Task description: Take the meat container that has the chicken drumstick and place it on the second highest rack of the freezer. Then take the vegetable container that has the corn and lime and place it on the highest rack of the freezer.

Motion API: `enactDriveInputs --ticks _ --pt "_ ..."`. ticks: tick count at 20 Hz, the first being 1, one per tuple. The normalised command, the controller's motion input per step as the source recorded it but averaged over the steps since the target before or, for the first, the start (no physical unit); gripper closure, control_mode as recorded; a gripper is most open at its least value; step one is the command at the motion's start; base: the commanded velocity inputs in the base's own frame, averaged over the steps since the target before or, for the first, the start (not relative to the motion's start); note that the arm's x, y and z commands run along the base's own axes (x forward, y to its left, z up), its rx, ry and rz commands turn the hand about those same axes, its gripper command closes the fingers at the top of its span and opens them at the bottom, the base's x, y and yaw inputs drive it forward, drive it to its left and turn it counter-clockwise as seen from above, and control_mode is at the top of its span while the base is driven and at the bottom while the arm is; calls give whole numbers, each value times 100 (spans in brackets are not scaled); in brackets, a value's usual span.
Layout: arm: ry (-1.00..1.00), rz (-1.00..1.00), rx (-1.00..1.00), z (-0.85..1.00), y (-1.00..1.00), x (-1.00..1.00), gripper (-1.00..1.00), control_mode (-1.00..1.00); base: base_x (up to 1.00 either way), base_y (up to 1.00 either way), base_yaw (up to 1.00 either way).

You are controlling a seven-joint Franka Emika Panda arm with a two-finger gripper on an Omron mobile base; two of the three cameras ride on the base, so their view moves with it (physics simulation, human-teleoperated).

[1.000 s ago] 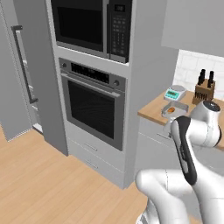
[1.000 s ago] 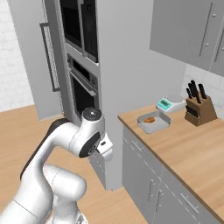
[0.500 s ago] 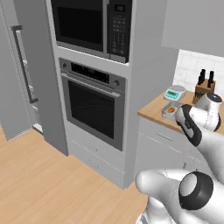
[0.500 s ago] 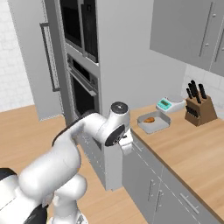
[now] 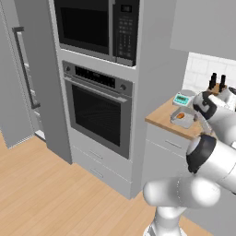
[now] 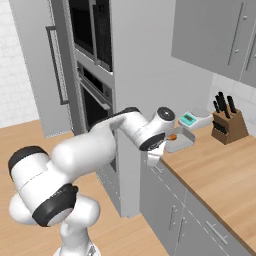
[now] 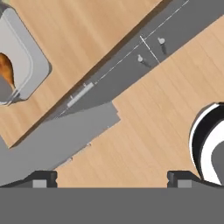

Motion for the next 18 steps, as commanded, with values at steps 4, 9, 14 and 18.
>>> enactDriveInputs --ticks 4,9,14,18 --pt "17 2 19 0 -26 68 -100 -100 0 0 0" --pt "22 -1 16 0 0 93 -100 -100 0 0 0" --pt "10 -43 10 0 0 24 -100 -100 0 0 0" --pt "6 -64 0 -15 5 11 -100 -100 0 0 0"
